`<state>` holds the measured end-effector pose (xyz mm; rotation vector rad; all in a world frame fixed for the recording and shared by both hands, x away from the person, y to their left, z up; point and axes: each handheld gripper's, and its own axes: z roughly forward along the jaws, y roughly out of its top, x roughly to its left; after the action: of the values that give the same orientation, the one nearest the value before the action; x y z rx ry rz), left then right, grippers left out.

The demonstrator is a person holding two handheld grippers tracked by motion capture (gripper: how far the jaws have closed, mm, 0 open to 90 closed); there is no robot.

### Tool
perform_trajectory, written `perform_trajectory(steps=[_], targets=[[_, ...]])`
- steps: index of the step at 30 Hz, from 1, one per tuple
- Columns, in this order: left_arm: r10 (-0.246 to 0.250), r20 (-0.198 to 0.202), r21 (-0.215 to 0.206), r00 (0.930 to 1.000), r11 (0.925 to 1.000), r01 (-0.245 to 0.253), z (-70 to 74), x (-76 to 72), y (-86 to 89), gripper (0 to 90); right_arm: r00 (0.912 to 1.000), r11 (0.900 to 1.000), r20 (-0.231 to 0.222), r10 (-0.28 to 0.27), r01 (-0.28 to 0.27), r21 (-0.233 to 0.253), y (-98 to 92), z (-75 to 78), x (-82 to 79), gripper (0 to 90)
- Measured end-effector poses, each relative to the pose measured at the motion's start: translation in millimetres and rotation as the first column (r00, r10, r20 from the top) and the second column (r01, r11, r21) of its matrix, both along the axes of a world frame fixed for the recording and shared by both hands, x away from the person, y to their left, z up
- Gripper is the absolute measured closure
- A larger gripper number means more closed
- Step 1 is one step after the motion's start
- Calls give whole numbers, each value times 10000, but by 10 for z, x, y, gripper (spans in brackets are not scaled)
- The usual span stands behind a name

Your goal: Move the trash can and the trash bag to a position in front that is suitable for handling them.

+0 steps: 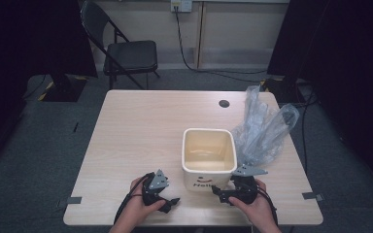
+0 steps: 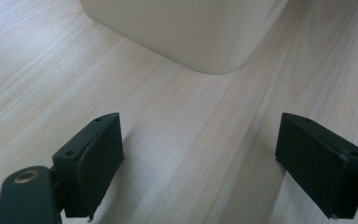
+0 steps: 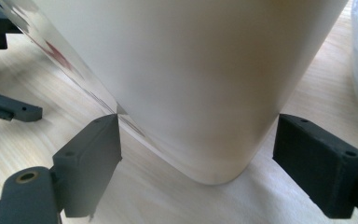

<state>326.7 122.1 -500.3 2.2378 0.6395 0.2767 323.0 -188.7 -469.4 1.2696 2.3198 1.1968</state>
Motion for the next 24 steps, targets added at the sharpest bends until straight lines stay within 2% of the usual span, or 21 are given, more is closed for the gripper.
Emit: perform_trajectory(steps=[6, 10, 12, 13, 18, 24], targets=[[-2, 0, 1, 10000, 10000, 2, 0, 0, 0, 143, 10000, 9999, 61, 15, -14, -155, 79, 36, 66, 143], [-4, -1, 7, 10000, 10000, 4, 0, 0, 0, 143, 10000, 10000, 28, -52, 52, -4, 128, 33, 120, 143], [-4, -1, 3, 10000, 10000, 4, 0, 0, 0, 143, 10000, 10000, 18, -47, 47, -1, 142, 34, 135, 143], [-2, -1, 4, 10000, 10000, 2, 0, 0, 0, 143, 9999, 9999, 154, -24, 26, -110, 174, 39, 170, 144], [-5, -1, 4, 10000, 10000, 5, 0, 0, 0, 143, 9998, 10000, 166, -89, 89, -12, 216, 43, 225, 144], [-2, -2, 1, 10000, 10000, 2, 0, 0, 0, 143, 9996, 9996, 275, -24, 31, -269, 302, 59, 345, 144]])
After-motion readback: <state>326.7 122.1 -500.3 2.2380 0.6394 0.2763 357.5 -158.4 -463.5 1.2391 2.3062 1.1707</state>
